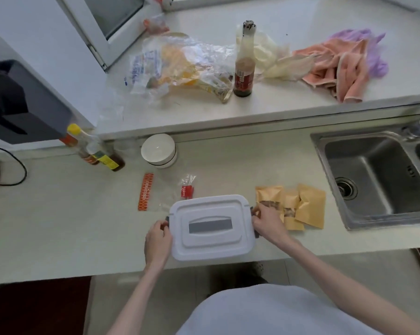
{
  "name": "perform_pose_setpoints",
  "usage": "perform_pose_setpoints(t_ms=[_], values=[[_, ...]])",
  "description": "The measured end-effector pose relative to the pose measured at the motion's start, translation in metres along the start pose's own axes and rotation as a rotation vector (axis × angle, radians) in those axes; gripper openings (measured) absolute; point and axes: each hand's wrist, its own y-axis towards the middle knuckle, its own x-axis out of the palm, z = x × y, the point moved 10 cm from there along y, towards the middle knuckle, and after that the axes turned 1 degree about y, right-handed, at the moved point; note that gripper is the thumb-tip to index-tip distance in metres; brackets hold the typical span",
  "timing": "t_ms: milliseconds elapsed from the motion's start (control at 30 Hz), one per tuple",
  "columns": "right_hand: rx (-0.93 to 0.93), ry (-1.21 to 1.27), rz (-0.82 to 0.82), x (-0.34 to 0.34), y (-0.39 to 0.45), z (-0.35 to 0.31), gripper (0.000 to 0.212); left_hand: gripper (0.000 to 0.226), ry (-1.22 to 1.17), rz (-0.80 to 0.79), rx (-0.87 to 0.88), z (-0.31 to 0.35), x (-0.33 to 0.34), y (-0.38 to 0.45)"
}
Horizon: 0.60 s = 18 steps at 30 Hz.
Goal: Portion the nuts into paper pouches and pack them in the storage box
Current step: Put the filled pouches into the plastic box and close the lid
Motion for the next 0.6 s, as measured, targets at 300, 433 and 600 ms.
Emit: perform_pose_setpoints(t_ms=[300,433,600], values=[[-0.018,-0.131,-0.194,0.008,0.006,-0.029,0.022,0.017,-0.039,0.077,-0.023,0.023,-0.021,-0.012],[-0.015,0.006,-0.149,-0.027,0.026,-0.038,0.015,0.025,-0.123,0.146,0.049,0.068,-0.038,0.005],[0.090,0.187,-0.002,-0.068,0.080,-0.022,0.044,0.035,-0.231,0.003,0.065,0.127,-0.003,0.058]])
